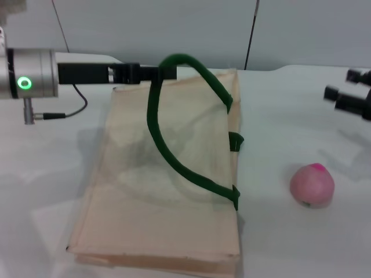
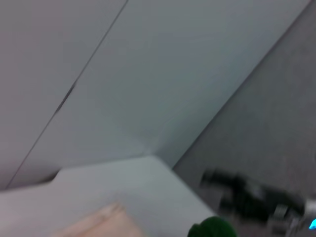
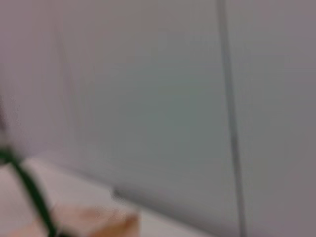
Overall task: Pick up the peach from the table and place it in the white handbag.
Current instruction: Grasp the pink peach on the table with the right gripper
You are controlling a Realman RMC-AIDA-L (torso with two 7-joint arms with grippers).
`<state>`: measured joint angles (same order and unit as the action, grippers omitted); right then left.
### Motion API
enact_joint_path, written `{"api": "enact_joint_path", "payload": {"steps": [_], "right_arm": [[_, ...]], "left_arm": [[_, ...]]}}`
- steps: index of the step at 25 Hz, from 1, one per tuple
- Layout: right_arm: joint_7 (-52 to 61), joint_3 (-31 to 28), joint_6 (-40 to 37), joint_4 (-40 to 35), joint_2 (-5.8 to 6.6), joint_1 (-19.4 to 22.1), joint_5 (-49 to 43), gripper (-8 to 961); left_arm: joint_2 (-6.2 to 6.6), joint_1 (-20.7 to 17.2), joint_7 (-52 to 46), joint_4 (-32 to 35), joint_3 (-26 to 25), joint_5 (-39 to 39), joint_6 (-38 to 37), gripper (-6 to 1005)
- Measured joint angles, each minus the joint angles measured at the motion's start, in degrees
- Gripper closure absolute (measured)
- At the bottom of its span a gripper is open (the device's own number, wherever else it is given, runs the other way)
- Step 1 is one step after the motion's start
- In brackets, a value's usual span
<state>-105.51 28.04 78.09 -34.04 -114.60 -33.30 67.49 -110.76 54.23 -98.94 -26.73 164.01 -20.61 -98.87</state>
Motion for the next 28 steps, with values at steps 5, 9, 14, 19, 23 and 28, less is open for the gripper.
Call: {"api": "enact_joint_path", "payload": {"steps": [5, 9, 14, 19, 23, 28], "right_arm": [[3.1, 0.0, 3.4, -1.4, -0.25, -0.7, -10.2, 159], [5.5, 0.0, 4.8, -2.5, -0.45, -1.4, -15.0, 158], [6.9, 0.2, 5.1, -2.7, -0.54, -1.8, -18.5, 158], [9.1, 0.8, 5.1, -2.4, -0.63, -3.0, -23.4, 157], [10.3, 0.9, 5.1, -1.9, -0.83, -3.8, -26.8, 154], [11.6, 2.2, 5.1, -1.8, -0.9, -4.0, -28.3, 155]], "left_arm": [[0.64, -0.9, 1.0, -1.3, 0.0, -4.8, -4.0, 864], [0.65, -1.5, 1.0, -3.9, 0.0, -9.2, -8.8, 863], [0.88, -2.3, 1.0, -4.8, 0.0, -12.2, -11.1, 863], [1.01, -2.6, 0.7, -5.7, 0.0, -13.8, -12.7, 863], [1.05, -2.7, 0.7, -5.9, 0.0, -14.4, -13.1, 863], [1.07, -2.8, 0.7, -5.9, 0.0, -14.8, -13.3, 863]]}}
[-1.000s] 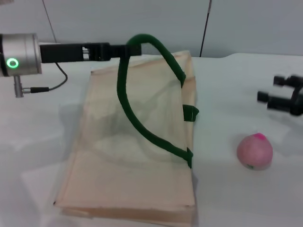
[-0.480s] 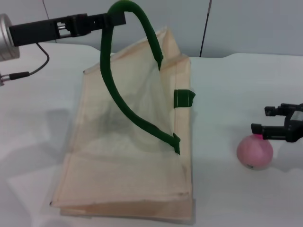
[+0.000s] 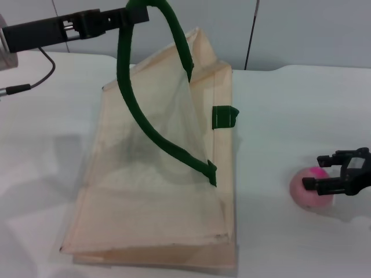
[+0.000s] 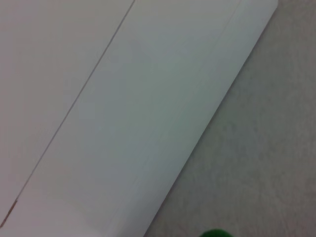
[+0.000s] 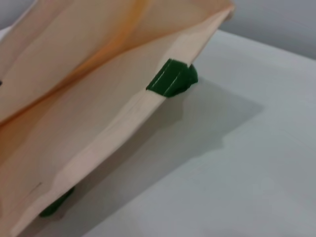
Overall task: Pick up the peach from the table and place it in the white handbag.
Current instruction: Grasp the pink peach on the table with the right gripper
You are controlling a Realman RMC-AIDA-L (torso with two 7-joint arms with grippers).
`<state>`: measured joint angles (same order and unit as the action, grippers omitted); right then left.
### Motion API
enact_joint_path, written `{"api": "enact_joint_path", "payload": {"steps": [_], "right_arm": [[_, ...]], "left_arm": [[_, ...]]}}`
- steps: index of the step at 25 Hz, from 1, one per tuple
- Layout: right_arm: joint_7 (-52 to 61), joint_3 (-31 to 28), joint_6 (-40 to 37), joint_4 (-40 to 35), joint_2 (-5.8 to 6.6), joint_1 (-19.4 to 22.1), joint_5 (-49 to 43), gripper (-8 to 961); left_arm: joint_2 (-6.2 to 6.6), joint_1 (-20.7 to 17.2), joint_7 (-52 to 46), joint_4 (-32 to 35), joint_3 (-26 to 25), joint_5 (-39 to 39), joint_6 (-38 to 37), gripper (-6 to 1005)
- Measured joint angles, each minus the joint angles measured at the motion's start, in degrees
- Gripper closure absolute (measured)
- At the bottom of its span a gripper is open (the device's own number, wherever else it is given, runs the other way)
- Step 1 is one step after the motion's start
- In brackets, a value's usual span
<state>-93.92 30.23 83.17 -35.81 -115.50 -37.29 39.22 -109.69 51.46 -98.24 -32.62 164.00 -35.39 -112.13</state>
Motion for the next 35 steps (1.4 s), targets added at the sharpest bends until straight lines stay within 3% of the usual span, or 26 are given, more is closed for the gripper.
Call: {"api": "enact_joint_path", "payload": {"steps": [16, 20, 35], "right_arm": [[1.3, 2.2, 0.8, -0.1, -0.19, -0.7, -1.4, 170], [2.0, 3.0, 2.3, -0.3, -0.17, -0.8, -1.4, 333], [2.0, 5.9, 6.1, -0.7, -0.16, -1.3, -1.4, 475]], "left_arm": [[0.0, -0.3, 0.0, 0.0, 0.0, -0.4, 0.0, 864], [0.0, -0.6, -0.1, 0.0, 0.0, -0.7, 0.0, 864], [0.09, -0.7, -0.1, 0.0, 0.0, -0.8, 0.0, 864]]}}
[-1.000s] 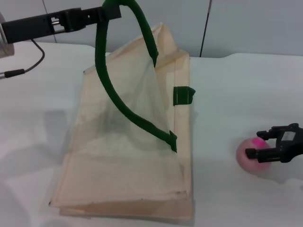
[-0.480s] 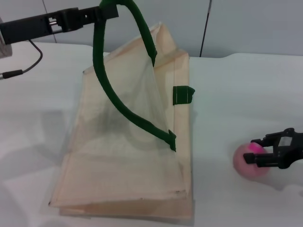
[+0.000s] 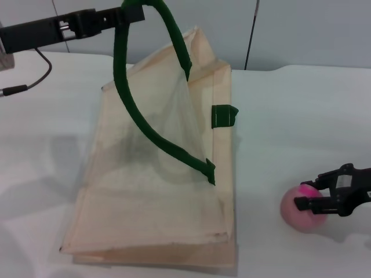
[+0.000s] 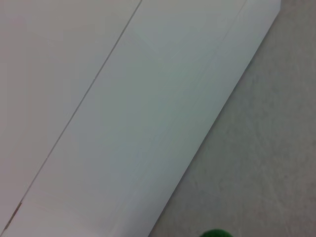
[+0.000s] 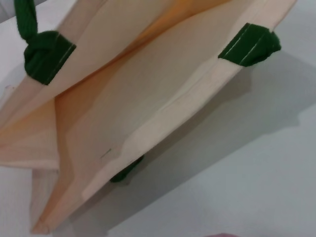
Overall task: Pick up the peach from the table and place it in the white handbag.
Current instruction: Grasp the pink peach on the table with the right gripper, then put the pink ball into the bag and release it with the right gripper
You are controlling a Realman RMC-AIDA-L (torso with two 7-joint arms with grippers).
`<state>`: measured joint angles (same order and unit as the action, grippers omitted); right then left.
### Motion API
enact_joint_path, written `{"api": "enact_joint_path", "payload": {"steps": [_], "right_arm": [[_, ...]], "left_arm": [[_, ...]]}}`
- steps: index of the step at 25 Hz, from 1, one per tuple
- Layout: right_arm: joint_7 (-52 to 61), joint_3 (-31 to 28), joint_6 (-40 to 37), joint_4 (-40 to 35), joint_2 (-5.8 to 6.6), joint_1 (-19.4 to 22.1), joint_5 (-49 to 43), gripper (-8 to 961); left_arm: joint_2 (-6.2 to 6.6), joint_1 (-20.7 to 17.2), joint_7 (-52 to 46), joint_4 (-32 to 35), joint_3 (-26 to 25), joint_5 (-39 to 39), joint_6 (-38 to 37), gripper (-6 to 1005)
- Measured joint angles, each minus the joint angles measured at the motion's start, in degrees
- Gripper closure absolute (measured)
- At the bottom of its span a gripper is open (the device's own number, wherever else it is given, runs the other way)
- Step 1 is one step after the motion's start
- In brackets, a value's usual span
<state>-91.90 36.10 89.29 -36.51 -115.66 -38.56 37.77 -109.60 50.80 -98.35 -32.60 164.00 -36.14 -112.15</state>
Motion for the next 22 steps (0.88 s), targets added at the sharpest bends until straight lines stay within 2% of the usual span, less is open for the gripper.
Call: {"api": "enact_joint_path", "payload": {"steps": [9, 16, 22], "right_arm": [[-0.5, -0.4, 1.5, -1.5, 0.0, 0.0, 1.2, 533], [-0.6, -0.9, 3.5, -5.9, 0.0, 0.2, 6.5, 571], [-0.8, -0.5, 3.3, -6.8, -0.08, -2.6, 12.4, 576]], "left_arm": [[0.0, 0.0, 0.0, 0.0, 0.0, 0.0, 0.0, 863], [0.0, 0.2, 0.0, 0.3, 0.0, 0.0, 0.0, 863], [0.0, 1.0, 0.0, 0.6, 0.0, 0.0, 0.0, 863]]}}
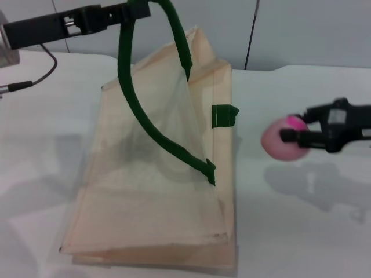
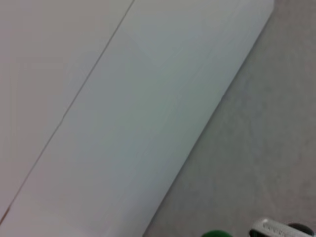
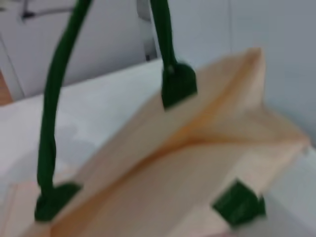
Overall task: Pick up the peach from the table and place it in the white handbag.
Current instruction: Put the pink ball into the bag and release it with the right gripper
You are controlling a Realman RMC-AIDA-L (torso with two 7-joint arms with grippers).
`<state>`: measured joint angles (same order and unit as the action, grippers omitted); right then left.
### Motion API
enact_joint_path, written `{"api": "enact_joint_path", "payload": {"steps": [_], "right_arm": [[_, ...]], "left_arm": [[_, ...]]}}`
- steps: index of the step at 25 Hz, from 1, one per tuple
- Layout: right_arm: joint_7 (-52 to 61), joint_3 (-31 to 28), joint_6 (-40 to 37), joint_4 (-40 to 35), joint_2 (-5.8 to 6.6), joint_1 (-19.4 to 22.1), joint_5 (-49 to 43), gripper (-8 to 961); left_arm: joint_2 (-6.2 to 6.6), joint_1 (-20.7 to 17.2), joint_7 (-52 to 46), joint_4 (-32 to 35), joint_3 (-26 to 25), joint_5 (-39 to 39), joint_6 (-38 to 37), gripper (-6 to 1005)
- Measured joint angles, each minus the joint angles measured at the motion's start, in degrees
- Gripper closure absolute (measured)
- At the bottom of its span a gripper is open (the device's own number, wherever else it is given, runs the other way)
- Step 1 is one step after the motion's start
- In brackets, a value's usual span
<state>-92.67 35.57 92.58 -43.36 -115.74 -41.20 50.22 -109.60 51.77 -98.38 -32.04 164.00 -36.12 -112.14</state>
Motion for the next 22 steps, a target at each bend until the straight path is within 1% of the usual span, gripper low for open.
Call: {"api": "enact_joint_path", "payload": {"steps": [3, 6, 12, 15, 22], "right_arm": [[-0.7, 0.7, -0.2, 1.3, -0.14, -3.0, 1.4, 578], [-2.3, 2.6, -0.4, 4.8, -0.32, -6.2, 3.2, 580], [-4.1, 9.8, -4.2, 11.2, -0.64, -11.7, 7.7, 579], [-4.6, 14.4, -6.7, 13.6, -0.75, -13.4, 10.9, 579], [-4.7, 24.9, -14.6, 17.0, -0.92, -15.5, 17.2, 582]], "left_arm": [[-0.03, 0.9, -0.3, 0.1, 0.0, 0.0, 0.0, 863], [-0.14, 1.3, -0.4, 0.1, 0.0, 0.0, 0.0, 863], [-0.18, 1.9, -0.5, 0.1, 0.0, -0.5, 0.0, 863], [-0.14, 2.2, -1.0, 0.1, 0.0, -1.5, 0.0, 863], [-0.07, 2.7, -1.4, 0.1, 0.0, -2.8, -0.1, 864]]}}
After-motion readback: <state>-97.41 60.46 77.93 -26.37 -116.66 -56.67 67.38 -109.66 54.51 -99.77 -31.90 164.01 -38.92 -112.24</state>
